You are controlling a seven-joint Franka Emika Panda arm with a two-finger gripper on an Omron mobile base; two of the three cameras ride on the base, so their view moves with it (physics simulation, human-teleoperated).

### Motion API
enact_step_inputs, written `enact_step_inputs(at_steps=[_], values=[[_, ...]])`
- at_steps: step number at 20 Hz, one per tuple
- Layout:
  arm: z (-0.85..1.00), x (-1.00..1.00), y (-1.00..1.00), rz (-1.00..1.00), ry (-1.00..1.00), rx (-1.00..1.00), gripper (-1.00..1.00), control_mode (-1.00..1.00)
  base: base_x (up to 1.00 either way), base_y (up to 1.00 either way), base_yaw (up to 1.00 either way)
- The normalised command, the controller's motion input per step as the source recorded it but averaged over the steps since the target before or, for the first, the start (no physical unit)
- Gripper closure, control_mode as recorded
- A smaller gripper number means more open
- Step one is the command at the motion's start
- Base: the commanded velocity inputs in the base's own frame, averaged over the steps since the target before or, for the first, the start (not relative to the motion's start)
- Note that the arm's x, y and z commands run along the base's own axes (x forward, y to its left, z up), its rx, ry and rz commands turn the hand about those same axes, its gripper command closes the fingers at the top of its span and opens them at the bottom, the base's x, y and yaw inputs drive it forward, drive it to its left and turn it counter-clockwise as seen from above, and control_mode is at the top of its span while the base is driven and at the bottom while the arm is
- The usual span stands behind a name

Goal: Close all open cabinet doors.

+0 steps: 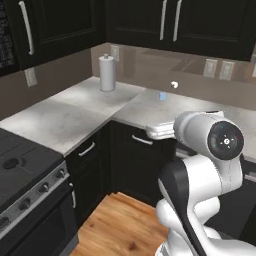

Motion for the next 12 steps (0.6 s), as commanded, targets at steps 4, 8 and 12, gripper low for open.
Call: enact_step_inputs(at_steps=[4, 8, 12], values=[[0.0, 0.0, 0.0, 0.0, 0.0, 0.0, -1.0, 1.0, -0.05, 0.24, 0.24], [0.0, 0.0, 0.0, 0.0, 0.0, 0.0, -1.0, 1.0, -0.01, 0.21, 0.27], [0.0, 0.0, 0.0, 0.0, 0.0, 0.0, -1.0, 1.0, -0.16, 0.31, 0.29]])
